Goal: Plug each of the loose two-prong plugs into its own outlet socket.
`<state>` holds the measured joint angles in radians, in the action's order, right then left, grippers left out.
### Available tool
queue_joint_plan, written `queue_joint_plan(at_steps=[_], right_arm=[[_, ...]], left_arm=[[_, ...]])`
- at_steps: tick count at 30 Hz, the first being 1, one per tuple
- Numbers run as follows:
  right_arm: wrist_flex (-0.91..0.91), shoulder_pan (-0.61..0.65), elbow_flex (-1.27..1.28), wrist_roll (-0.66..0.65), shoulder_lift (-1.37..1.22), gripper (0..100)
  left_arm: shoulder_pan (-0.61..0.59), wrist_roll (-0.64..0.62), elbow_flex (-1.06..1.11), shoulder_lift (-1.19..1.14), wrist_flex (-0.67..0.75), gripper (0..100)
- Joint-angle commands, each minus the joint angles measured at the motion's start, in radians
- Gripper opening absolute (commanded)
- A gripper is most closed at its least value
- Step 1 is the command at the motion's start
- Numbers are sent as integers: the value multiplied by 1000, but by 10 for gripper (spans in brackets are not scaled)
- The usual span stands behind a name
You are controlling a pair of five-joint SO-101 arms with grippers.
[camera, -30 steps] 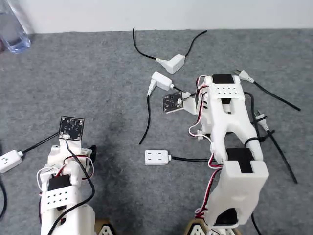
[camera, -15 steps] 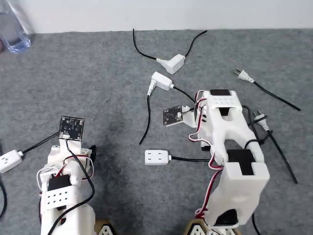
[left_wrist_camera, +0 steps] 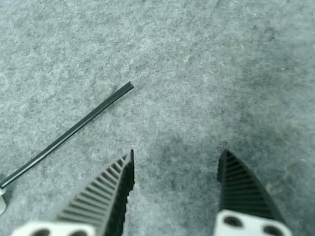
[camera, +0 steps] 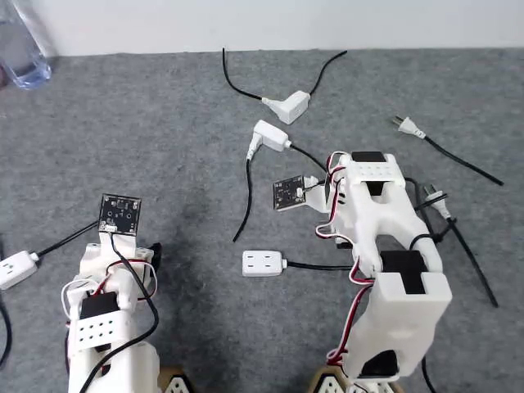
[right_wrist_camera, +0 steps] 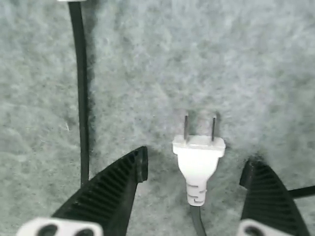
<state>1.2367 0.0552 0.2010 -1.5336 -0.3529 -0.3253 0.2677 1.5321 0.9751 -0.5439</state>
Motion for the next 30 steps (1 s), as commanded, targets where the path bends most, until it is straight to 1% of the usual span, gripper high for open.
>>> queue_joint_plan(at_steps=[1, 5, 8, 18, 22, 30], right_arm=[[-50, -5, -14, -12, -10, 315], [-41, -2, -49, -35, -58, 226], [-41, -7, -55, -34, -68, 188], [-38, -4, -52, -34, -67, 183], [27, 7, -57, -37, -67, 186], [38, 16, -54, -38, -67, 182]], left_arm=[[3, 12, -4, 14, 26, 258], [3, 12, -4, 14, 26, 258], [3, 12, -4, 14, 26, 258], [3, 12, -4, 14, 26, 258], [3, 12, -4, 14, 26, 258], [3, 12, -4, 14, 26, 258]])
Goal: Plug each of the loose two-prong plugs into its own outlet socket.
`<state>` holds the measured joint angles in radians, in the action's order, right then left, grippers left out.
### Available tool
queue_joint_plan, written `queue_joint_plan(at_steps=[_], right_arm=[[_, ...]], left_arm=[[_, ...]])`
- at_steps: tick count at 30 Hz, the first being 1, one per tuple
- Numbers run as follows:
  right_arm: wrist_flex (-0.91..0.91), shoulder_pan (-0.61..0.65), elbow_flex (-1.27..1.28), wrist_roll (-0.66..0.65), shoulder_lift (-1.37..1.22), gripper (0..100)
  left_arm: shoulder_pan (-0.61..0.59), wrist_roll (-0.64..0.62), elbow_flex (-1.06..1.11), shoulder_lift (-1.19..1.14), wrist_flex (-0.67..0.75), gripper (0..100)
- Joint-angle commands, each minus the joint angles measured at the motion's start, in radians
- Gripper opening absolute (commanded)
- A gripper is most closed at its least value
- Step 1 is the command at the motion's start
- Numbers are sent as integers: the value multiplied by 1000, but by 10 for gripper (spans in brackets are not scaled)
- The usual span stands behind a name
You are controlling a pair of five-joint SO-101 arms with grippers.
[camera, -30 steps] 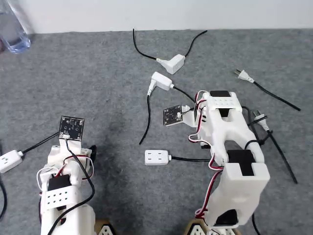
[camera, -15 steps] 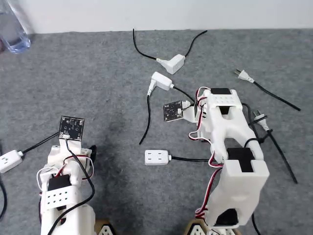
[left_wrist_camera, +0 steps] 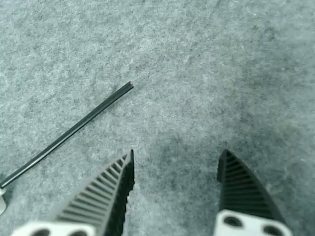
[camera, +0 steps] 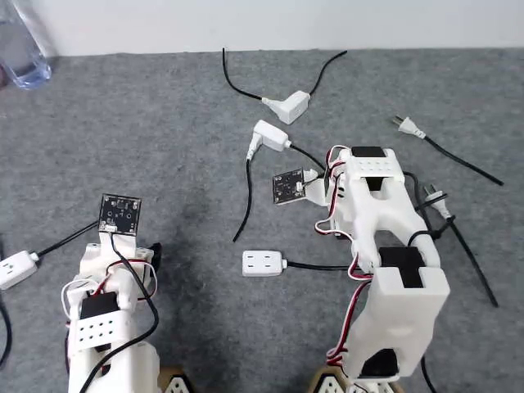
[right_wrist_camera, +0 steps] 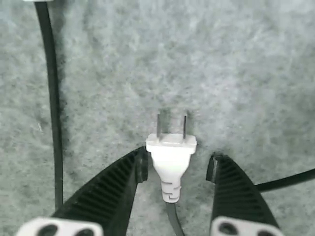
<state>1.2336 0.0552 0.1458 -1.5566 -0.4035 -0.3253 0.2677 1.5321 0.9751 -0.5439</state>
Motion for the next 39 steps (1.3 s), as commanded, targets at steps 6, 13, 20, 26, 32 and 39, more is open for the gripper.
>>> queue_joint_plan(at_steps=[6, 13, 20, 26, 32, 39], right_arm=[[35, 16, 0, -17, -16, 68], [33, 16, 0, -17, -19, 12], [30, 16, 0, -17, -27, 9], [16, 35, -17, 120, -7, 8], [64, 102, -29, 382, 104, 8], [252, 165, -32, 597, 200, 8]], left_arm=[[3, 12, -4, 14, 26, 258], [3, 12, -4, 14, 26, 258], [3, 12, -4, 14, 26, 258], [6, 35, -5, 14, 26, 259], [54, 41, 5, 15, 25, 259], [84, -196, 8, 15, 83, 261]])
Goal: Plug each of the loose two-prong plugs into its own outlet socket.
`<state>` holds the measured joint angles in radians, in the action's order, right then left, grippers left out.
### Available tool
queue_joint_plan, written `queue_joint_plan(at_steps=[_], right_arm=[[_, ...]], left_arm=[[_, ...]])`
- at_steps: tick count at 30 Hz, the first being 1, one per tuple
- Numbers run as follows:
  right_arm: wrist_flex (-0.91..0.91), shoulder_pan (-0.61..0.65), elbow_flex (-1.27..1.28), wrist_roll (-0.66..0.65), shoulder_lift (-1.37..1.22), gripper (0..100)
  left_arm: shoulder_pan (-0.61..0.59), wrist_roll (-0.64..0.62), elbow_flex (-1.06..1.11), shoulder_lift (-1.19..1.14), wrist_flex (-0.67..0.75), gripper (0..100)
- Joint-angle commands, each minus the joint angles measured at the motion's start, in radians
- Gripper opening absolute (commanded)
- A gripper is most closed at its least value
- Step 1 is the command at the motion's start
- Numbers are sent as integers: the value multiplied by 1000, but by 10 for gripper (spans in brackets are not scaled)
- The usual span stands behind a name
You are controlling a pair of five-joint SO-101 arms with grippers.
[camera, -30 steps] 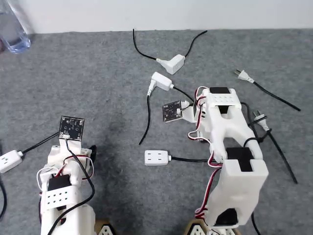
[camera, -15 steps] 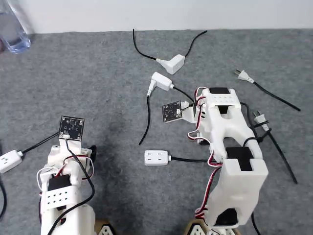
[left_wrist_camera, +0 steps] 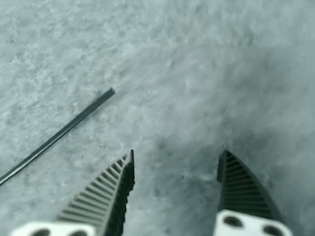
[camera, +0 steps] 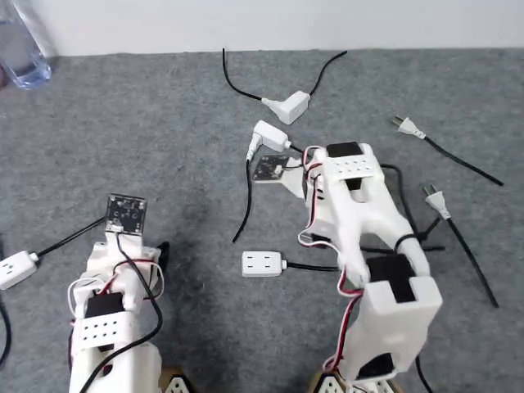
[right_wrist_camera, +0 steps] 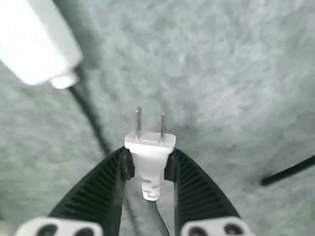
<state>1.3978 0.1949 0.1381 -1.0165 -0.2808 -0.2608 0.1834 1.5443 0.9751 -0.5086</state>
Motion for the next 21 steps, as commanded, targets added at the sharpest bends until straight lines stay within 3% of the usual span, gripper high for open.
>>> queue_joint_plan(at_steps=[1, 6, 13, 21], right_arm=[[124, 35, -26, 64, 88, 8], [243, 94, -26, 91, 166, 8], [282, 214, -26, 92, 369, 8], [214, 266, -28, 137, 433, 8]], left_arm=[[25, -167, -4, 15, 61, 261], [89, -506, -5, 15, 219, 261], [356, -933, -5, 15, 308, 261], [512, -1054, -5, 15, 308, 261]])
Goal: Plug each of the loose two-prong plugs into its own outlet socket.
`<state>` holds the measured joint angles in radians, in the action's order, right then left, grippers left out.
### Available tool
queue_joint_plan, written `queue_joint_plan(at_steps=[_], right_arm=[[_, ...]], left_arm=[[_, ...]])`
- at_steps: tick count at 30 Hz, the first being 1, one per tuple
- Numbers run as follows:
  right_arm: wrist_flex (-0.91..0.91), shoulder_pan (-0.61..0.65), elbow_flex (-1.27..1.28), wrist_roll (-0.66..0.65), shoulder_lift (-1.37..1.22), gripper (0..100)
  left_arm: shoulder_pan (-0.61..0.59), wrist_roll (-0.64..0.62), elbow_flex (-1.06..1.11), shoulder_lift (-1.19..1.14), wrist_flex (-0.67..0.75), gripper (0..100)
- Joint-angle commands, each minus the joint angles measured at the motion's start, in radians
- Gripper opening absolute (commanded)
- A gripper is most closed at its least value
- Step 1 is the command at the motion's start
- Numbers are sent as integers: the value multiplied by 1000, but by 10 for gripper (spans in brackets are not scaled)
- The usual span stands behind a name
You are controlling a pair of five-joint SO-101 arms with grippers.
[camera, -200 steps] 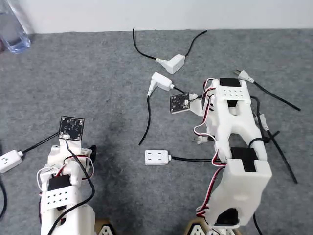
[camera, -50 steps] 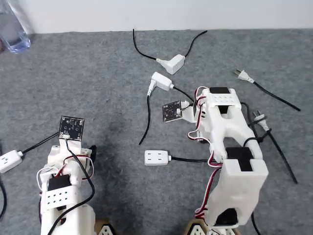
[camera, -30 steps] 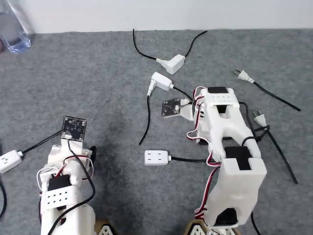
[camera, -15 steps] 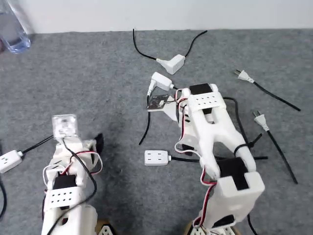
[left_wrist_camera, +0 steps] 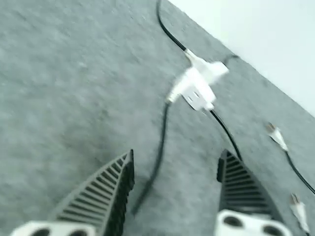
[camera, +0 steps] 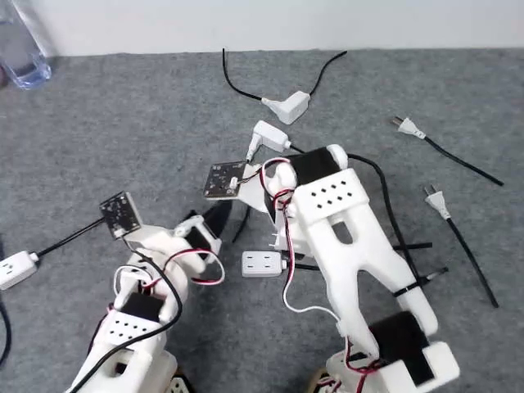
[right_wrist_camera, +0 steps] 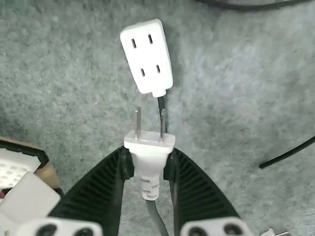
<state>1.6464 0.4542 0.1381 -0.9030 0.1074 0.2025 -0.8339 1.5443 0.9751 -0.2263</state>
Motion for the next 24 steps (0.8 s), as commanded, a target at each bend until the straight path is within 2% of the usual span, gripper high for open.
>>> queue_joint_plan(at_steps=[1, 12, 24], right_arm=[[-38, 7, -28, 25, 45, 8], [-58, 88, -61, 75, 47, 8], [53, 134, -193, 104, 56, 8]], left_arm=[[66, -43, -5, 15, 26, 261], [173, -46, -5, 14, 28, 261], [198, -46, 12, 14, 28, 261]])
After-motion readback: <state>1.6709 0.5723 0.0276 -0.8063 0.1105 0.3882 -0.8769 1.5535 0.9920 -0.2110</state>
